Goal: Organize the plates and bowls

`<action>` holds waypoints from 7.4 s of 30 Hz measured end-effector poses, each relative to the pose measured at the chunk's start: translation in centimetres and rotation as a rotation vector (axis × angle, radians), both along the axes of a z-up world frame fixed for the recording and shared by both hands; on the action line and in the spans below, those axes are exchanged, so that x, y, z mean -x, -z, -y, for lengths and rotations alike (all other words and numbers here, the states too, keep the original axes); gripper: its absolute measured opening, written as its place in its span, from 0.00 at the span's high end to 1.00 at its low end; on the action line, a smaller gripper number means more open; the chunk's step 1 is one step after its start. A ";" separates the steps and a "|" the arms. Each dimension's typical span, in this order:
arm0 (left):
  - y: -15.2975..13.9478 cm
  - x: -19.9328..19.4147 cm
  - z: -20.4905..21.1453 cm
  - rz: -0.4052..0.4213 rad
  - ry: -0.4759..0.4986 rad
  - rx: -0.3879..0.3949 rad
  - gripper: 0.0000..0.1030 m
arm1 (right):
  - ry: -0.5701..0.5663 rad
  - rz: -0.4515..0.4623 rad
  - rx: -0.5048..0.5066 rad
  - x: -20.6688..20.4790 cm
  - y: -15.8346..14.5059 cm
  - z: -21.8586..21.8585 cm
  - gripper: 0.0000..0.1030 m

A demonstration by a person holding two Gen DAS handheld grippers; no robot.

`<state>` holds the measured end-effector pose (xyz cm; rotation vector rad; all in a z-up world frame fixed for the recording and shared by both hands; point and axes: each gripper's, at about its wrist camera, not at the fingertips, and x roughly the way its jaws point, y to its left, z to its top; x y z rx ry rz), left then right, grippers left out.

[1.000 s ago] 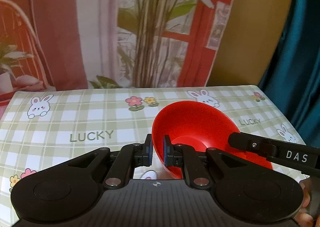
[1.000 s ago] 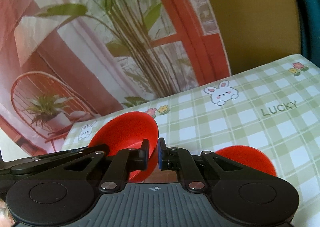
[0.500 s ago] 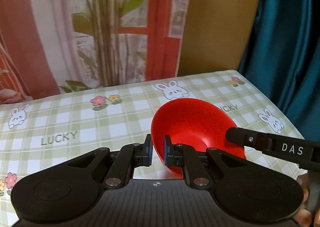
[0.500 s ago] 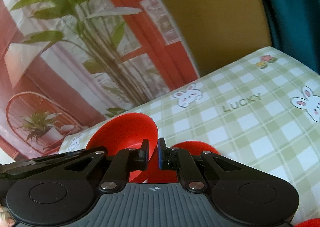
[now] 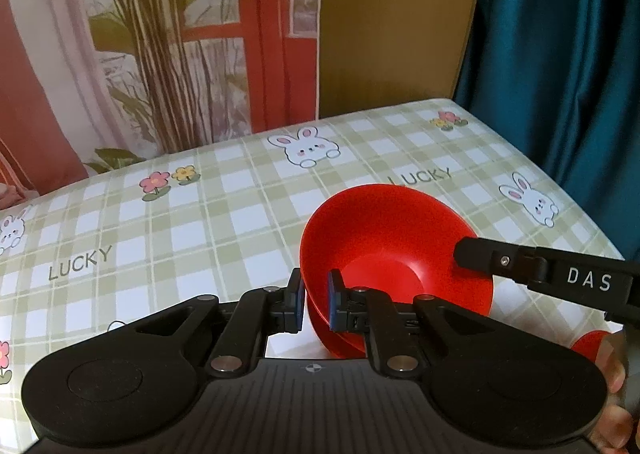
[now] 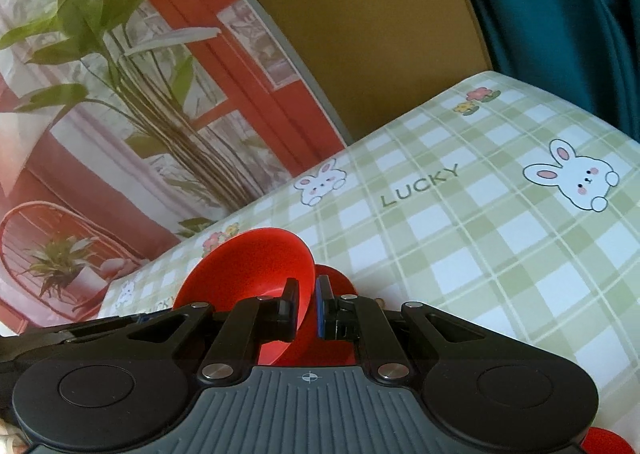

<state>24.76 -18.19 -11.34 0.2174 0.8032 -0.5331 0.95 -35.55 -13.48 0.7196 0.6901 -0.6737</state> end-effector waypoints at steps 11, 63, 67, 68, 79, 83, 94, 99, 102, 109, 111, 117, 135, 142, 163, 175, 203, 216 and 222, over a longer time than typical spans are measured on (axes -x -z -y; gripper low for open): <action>1.0 0.0 0.6 -0.018 0.014 -0.047 0.87 | 0.011 -0.017 -0.010 0.7 0.7 0.4 0.91; -1.6 8.1 -0.1 0.000 0.055 0.139 0.80 | -0.063 -0.128 0.293 5.3 -3.8 -2.9 0.85; -1.5 9.5 0.5 -0.027 0.082 0.170 0.69 | -0.066 -0.155 0.318 7.1 -4.2 -2.8 0.85; -1.4 9.8 0.7 -0.033 0.089 0.177 0.67 | -0.064 -0.169 0.328 7.6 -4.3 -2.8 0.85; 1.4 12.3 2.9 -0.146 0.175 0.173 0.67 | -0.055 -0.258 0.350 11.5 -4.2 -3.5 0.85; 2.0 12.5 3.2 -0.179 0.185 0.166 0.67 | -0.053 -0.293 0.345 12.4 -3.8 -3.8 0.85; 3.5 13.0 3.8 -0.264 0.200 0.162 0.67 | -0.060 -0.337 0.301 14.1 -3.1 -4.5 0.85; 4.2 13.2 4.1 -0.289 0.206 0.155 0.67 | -0.051 -0.359 0.291 14.8 -2.8 -4.5 0.85; 4.4 13.2 4.0 -0.304 0.195 0.159 0.68 | -0.042 -0.371 0.272 15.3 -2.4 -4.3 0.85; 5.2 13.0 3.7 -0.336 0.174 0.173 0.68 | -0.031 -0.378 0.229 15.9 -1.7 -4.4 0.85; 5.3 13.0 3.7 -0.338 0.173 0.178 0.70 | -0.033 -0.374 0.217 16.0 -1.5 -4.4 0.86; 5.1 13.2 3.5 -0.337 0.185 0.192 0.87 | -0.044 -0.363 0.200 15.8 -1.4 -4.5 0.91; 3.6 11.8 1.8 -0.272 0.120 0.222 0.89 | -0.052 -0.289 0.168 13.5 -1.7 -3.8 0.94; 0.5 9.1 0.3 -0.177 0.069 0.247 0.89 | -0.070 -0.224 0.178 9.9 -3.0 -2.7 0.94; -4.0 3.9 -1.8 -0.005 -0.005 0.225 0.89 | -0.165 -0.077 0.272 -1.5 -6.5 -1.3 0.94; -2.6 2.0 -2.2 -0.024 -0.027 0.195 0.89 | -0.190 -0.092 0.257 -4.3 -4.8 -0.7 0.94; 1.7 0.3 -0.4 -0.127 -0.012 0.112 0.88 | -0.177 -0.185 0.142 -3.5 1.6 1.2 0.94; 1.7 0.6 0.0 -0.125 -0.006 0.101 0.88 | -0.176 -0.194 0.134 -2.9 2.0 1.0 0.91; 1.6 0.9 -0.1 -0.113 -0.003 0.085 0.87 | -0.175 -0.194 0.136 -2.9 1.9 0.9 0.90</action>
